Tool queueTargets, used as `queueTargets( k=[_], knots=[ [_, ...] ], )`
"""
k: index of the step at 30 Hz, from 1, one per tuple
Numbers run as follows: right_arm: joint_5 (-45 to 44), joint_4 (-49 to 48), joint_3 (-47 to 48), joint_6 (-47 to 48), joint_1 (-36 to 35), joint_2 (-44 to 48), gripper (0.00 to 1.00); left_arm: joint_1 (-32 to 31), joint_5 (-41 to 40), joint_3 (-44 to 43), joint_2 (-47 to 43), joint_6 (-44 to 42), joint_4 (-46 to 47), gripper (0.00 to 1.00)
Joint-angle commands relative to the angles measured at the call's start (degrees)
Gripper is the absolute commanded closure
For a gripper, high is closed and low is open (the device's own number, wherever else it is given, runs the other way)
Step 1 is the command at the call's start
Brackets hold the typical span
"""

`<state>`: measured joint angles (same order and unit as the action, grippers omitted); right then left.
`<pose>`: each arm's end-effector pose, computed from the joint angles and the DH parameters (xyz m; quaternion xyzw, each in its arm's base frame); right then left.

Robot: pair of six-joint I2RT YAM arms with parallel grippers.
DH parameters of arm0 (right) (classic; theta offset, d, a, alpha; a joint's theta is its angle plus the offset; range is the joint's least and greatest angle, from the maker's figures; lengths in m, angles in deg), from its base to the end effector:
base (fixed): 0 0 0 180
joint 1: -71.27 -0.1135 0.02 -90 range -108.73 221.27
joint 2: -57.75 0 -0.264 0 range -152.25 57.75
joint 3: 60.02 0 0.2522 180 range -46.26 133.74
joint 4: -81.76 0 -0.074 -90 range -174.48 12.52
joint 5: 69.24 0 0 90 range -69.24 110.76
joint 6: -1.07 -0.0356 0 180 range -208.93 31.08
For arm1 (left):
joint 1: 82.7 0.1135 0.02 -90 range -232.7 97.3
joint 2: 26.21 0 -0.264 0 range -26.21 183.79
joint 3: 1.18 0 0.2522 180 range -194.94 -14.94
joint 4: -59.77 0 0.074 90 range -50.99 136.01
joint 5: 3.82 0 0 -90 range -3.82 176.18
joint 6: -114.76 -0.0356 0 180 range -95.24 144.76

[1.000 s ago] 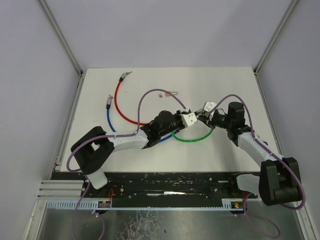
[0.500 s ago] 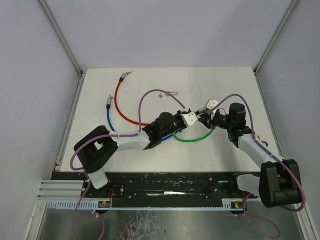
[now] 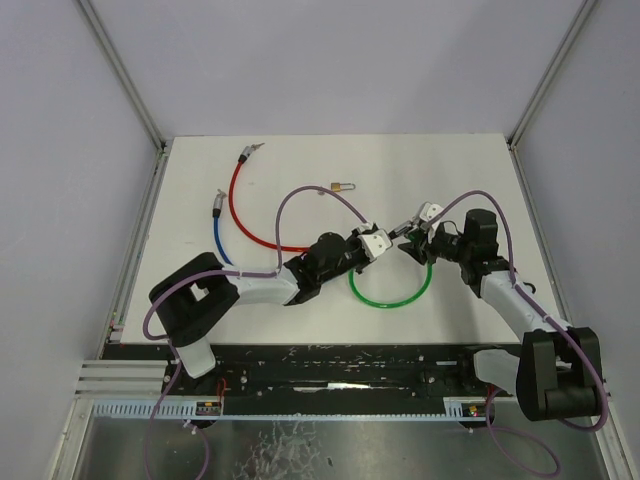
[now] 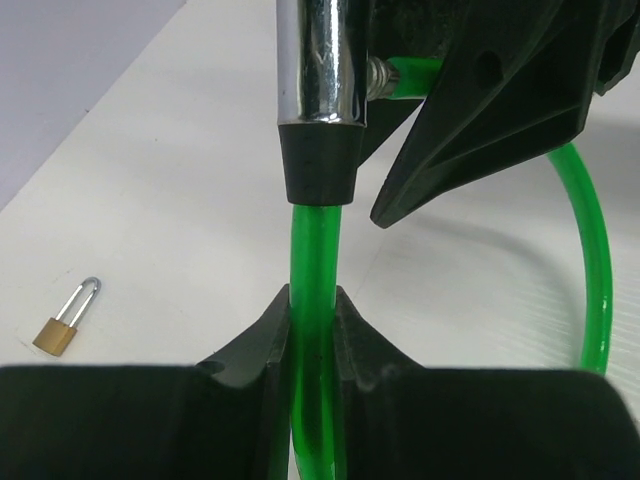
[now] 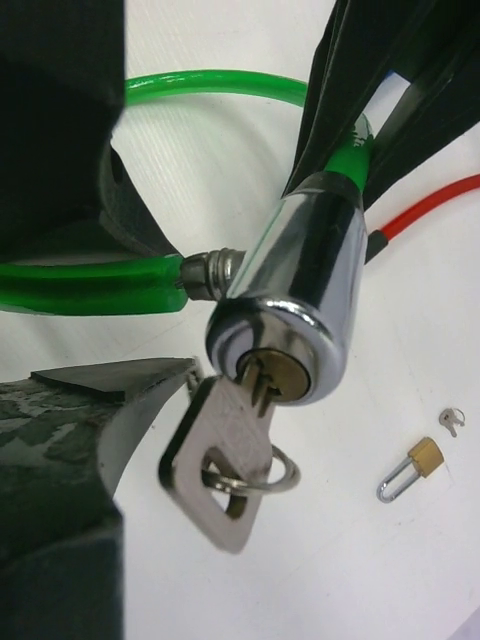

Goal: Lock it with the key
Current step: Lock the lock at the center of the board.

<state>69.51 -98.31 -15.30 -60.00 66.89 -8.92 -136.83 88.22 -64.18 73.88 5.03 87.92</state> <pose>0.2371 0.0450 0.2253 -0.4377 0.6567 0.2256 0.5712 0.2191 -0.3052 0.2043 0.4659 0.6005 -0.2051 0.6167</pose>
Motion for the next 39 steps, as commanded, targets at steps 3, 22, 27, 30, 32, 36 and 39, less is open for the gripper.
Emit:
queueTargets(
  k=[3, 22, 27, 30, 32, 36, 39],
  knots=[
    [1.2, 3.5, 1.1, 3.8, 0.8, 2.5, 0.59, -0.2, -1.3, 2.0, 0.9, 0.2, -0.2, 1.00],
    [0.2, 16.2, 2.3, 7.4, 1.4, 3.6, 0.66, 1.4, -1.6, 1.7, 0.1, 4.0, -0.8, 1.00],
    [2.8, 16.5, 4.7, 5.3, 1.4, 2.8, 1.00, 1.3, 3.5, 0.9, -2.6, 2.4, -3.1, 1.00],
    [2.5, 11.9, 5.8, 3.6, 1.4, 3.7, 1.00, 1.4, 7.5, -1.3, -5.0, -1.2, -9.1, 1.00],
    [2.5, 8.0, 6.4, 2.6, 1.4, 4.1, 1.00, 1.6, 8.9, -3.1, -6.7, -3.6, -13.9, 1.00],
    [4.3, -6.5, 4.6, -2.6, 1.4, 3.1, 1.00, 1.8, 10.3, -6.3, -9.4, -7.2, -20.2, 1.00],
    [4.1, -20.7, 2.2, -9.1, 1.3, 1.2, 1.00, 2.0, 10.2, -8.2, -9.7, -9.8, -24.3, 1.00]
  ],
)
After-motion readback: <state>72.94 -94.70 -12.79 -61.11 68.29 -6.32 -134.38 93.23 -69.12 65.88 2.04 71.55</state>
